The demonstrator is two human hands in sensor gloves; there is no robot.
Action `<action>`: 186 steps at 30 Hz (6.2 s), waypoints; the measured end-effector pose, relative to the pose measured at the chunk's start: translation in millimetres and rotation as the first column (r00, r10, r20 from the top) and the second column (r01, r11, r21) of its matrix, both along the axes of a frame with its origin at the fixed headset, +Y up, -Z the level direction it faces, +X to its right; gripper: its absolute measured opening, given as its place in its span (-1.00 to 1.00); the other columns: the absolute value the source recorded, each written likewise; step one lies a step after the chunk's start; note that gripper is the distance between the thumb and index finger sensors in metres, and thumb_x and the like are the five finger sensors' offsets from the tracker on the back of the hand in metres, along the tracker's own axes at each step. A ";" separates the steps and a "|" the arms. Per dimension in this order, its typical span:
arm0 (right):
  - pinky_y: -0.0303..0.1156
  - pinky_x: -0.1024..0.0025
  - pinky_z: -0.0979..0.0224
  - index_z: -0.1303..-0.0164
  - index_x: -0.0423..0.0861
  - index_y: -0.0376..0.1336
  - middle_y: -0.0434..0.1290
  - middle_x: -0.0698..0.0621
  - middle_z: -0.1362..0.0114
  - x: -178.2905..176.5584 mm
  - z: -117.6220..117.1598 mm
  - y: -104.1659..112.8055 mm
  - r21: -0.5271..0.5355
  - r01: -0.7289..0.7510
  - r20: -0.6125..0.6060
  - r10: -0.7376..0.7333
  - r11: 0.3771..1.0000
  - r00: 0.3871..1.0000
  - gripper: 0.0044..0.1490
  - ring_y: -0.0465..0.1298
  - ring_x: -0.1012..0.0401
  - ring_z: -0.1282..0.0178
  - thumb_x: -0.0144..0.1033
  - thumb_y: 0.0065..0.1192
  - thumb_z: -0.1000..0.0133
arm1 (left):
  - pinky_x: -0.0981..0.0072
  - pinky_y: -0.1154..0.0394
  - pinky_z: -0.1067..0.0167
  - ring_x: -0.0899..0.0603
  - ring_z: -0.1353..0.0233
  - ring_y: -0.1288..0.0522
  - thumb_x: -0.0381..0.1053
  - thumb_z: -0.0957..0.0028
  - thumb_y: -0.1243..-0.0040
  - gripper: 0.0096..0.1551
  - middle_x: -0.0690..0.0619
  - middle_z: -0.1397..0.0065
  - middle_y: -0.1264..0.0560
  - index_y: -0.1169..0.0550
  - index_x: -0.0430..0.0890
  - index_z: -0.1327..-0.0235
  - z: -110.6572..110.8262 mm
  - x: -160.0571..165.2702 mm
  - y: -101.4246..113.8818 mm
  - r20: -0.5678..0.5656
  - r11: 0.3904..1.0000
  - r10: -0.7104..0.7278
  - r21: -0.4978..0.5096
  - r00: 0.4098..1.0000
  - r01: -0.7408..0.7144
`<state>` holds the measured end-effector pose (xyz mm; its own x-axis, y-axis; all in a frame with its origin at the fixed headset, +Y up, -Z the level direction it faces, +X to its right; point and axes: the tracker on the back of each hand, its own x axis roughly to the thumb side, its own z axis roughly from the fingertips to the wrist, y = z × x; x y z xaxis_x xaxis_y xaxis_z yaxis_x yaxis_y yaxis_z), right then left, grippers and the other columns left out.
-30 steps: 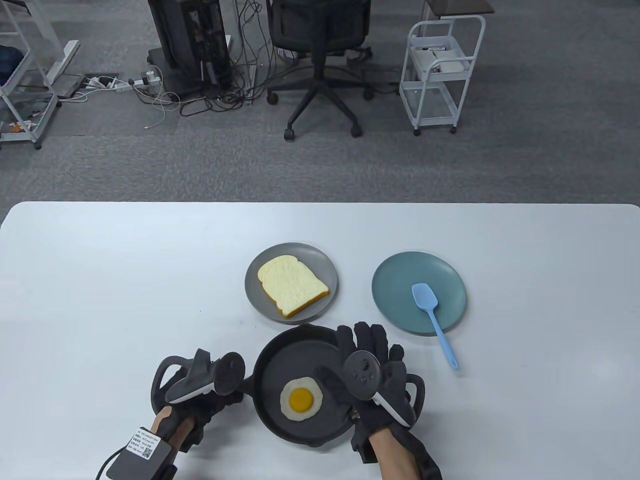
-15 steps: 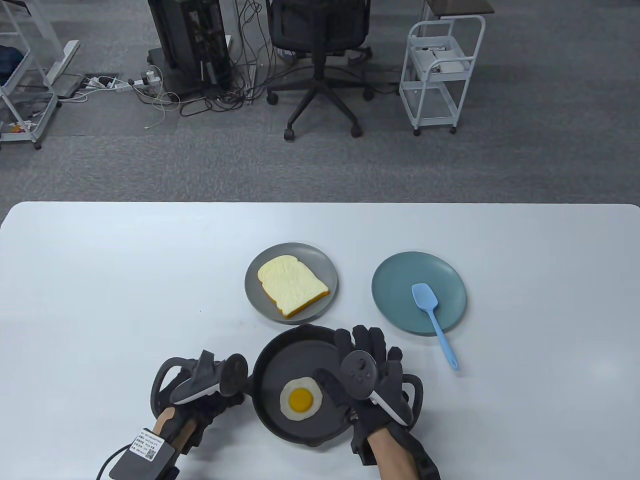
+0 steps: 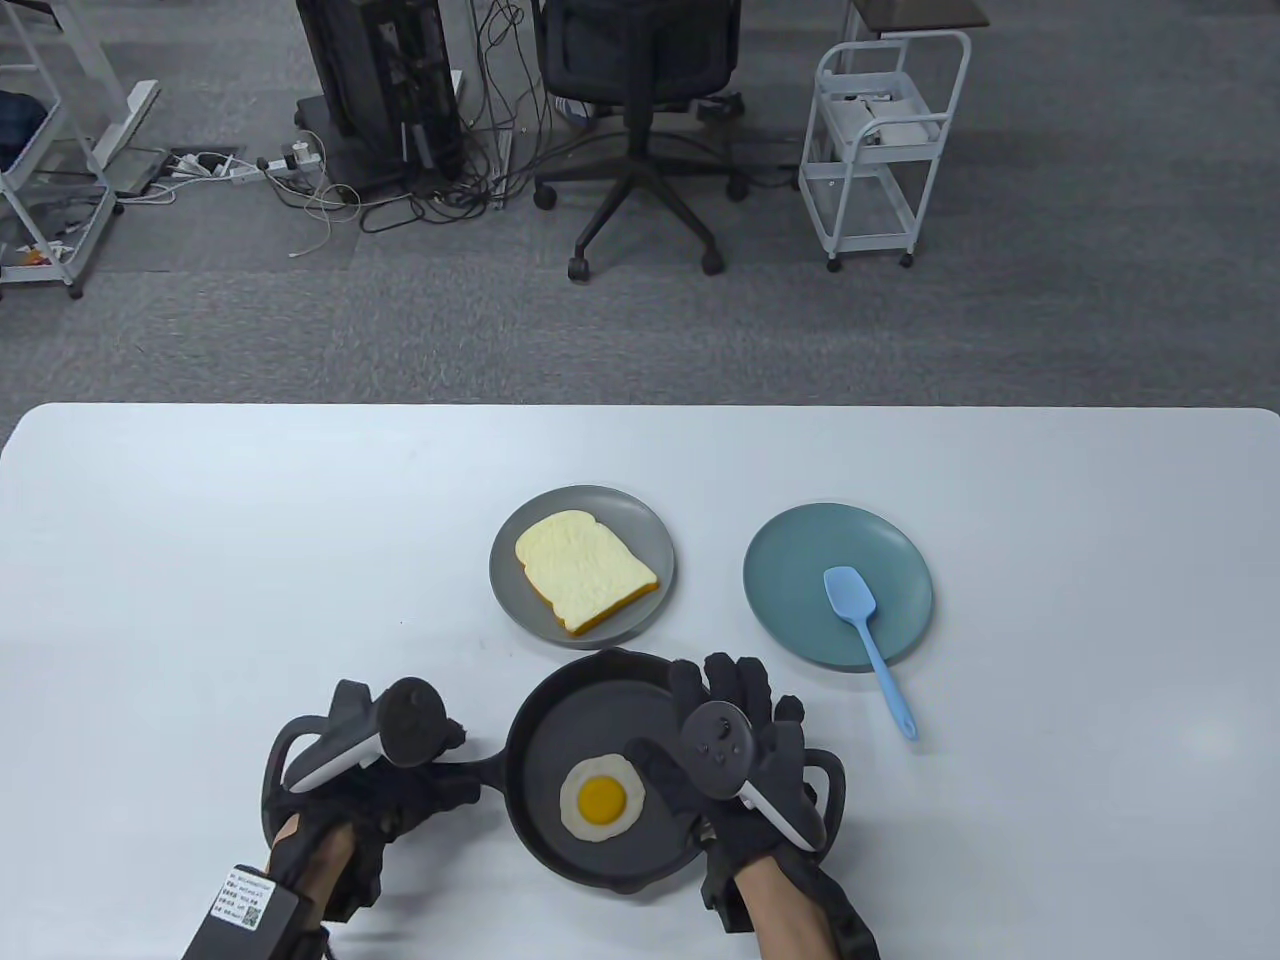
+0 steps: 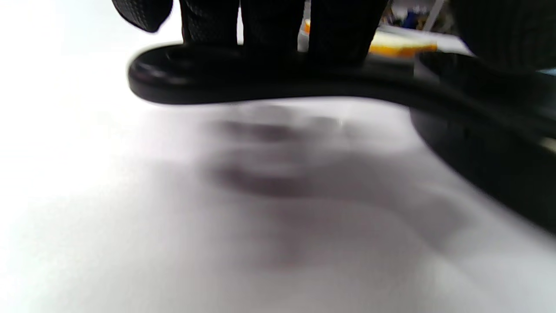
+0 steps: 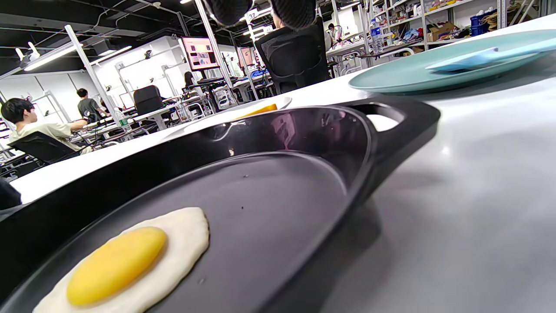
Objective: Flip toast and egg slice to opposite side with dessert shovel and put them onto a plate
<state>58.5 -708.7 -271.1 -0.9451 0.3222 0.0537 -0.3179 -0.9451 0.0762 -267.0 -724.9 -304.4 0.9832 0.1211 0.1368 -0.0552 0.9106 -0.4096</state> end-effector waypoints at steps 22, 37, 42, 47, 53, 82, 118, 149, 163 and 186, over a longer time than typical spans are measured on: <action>-0.19 -0.42 -0.60 -0.69 -0.01 -0.09 -0.07 -0.17 -0.87 64.8 -36.7 12.4 -0.051 -0.138 0.321 0.148 0.989 0.935 0.14 -0.14 -0.19 -0.81 0.37 0.07 0.01 | -0.44 0.24 -0.54 -0.38 -0.73 0.30 0.62 0.32 0.17 0.08 0.07 -0.80 0.20 0.02 0.36 -0.58 -3.2 -22.6 1.5 -0.101 0.973 0.085 0.224 0.991 -0.061; 0.36 -0.09 -0.43 -0.59 -0.13 0.03 0.50 -0.06 -0.51 136.3 -75.1 -31.6 -0.293 -0.364 0.532 0.467 0.884 0.707 0.08 0.51 -0.05 -0.43 0.24 0.23 0.01 | -0.44 0.24 -0.54 -0.38 -0.73 0.30 0.62 0.32 0.17 0.08 0.04 -0.80 0.18 0.00 0.34 -0.58 -3.7 -18.7 -2.6 -0.089 0.980 0.057 0.194 0.994 -0.039; 0.48 0.02 -0.29 -0.49 -0.10 0.21 0.67 0.07 -0.22 133.4 -83.0 -34.0 -0.353 -0.440 0.523 0.564 0.826 0.639 -0.01 0.65 0.06 -0.22 0.24 0.31 0.05 | -0.44 0.24 -0.54 -0.39 -0.72 0.31 0.61 0.32 0.17 0.09 0.03 -0.80 0.18 0.00 0.32 -0.59 -4.1 -18.9 -2.7 -0.090 0.980 0.062 0.194 0.994 -0.043; 0.55 0.09 -0.16 -0.31 -0.08 0.38 0.72 0.19 0.09 132.5 -82.1 -32.2 -0.357 -0.455 0.516 0.578 0.816 0.632 -0.11 0.71 0.14 -0.03 0.27 0.32 0.09 | -0.44 0.24 -0.54 -0.39 -0.72 0.31 0.61 0.31 0.16 0.10 0.03 -0.79 0.18 0.00 0.32 -0.59 -4.3 -17.5 -3.3 -0.087 0.983 0.048 0.183 0.995 -0.031; 0.57 0.10 -0.14 -0.21 -0.06 0.43 0.69 0.24 0.18 139.9 -75.9 -25.9 -0.322 -0.358 0.503 0.479 0.876 0.719 -0.31 0.72 0.16 0.01 0.13 0.30 0.00 | -0.44 0.24 -0.54 -0.39 -0.72 0.31 0.61 0.31 0.16 0.11 0.02 -0.79 0.19 0.03 0.30 -0.59 -4.7 -16.8 -3.5 -0.084 0.983 0.046 0.183 0.995 -0.030; 0.63 0.19 0.11 -0.07 -0.04 0.51 0.70 0.25 0.38 68.0 25.6 26.1 0.298 -0.094 0.141 0.053 0.950 0.989 -0.35 0.74 0.24 0.31 0.16 0.35 0.04 | -0.44 0.25 -0.54 -0.38 -0.73 0.29 0.60 0.32 0.14 0.14 0.00 -0.79 0.17 0.01 0.25 -0.60 -5.3 -14.6 0.6 -0.076 0.983 0.056 0.179 0.996 -0.042; 0.63 0.17 0.07 -0.10 -0.05 0.50 0.71 0.23 0.34 69.9 24.1 -3.6 0.141 -0.080 0.043 0.075 0.987 0.996 -0.34 0.75 0.21 0.26 0.16 0.34 0.04 | 0.15 -0.67 0.41 0.01 0.69 -0.65 0.42 0.36 -0.30 -0.54 0.30 0.70 -0.71 -0.78 0.17 0.41 15.8 29.2 -36.8 0.173 0.989 -0.006 0.145 0.985 -0.020; 0.65 0.19 0.12 0.00 0.00 0.58 0.69 0.26 0.48 48.8 30.4 -18.6 -0.081 0.086 -0.076 -0.092 0.993 0.993 -0.36 0.76 0.25 0.33 0.21 0.39 0.07 | 0.13 -0.66 0.37 0.00 0.69 -0.64 0.39 0.35 -0.36 -0.49 0.27 0.70 -0.69 -0.80 0.12 0.31 41.6 30.0 9.0 0.034 0.947 0.008 0.320 0.999 -0.018; 0.64 0.17 0.08 -0.05 -0.07 0.55 0.70 0.24 0.40 62.1 20.6 -41.6 -0.263 0.456 0.183 -0.420 0.850 0.889 -0.35 0.76 0.22 0.26 0.16 0.34 0.02 | 0.12 -0.66 0.32 0.00 0.67 -0.65 0.39 0.34 -0.35 -0.48 0.27 0.69 -0.70 -0.79 0.12 0.28 48.5 35.3 11.5 0.023 0.911 -0.035 0.412 0.999 0.022; 0.64 0.22 0.14 0.00 -0.07 0.55 0.71 0.25 0.38 55.1 19.4 -41.2 -0.161 0.398 0.197 -0.366 0.903 0.910 -0.37 0.76 0.22 0.29 0.15 0.36 0.04 | 0.12 -0.67 0.33 0.00 0.66 -0.65 0.39 0.34 -0.35 -0.47 0.27 0.68 -0.70 -0.79 0.12 0.27 67.2 62.0 12.9 0.074 0.851 -0.189 0.510 0.979 0.125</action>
<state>113.6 -749.8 -251.7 -0.7376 0.6492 -0.1856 -0.6746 -0.7200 0.1629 -205.0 -711.9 -237.2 0.9563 -0.1494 0.2515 0.1253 0.9861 0.1094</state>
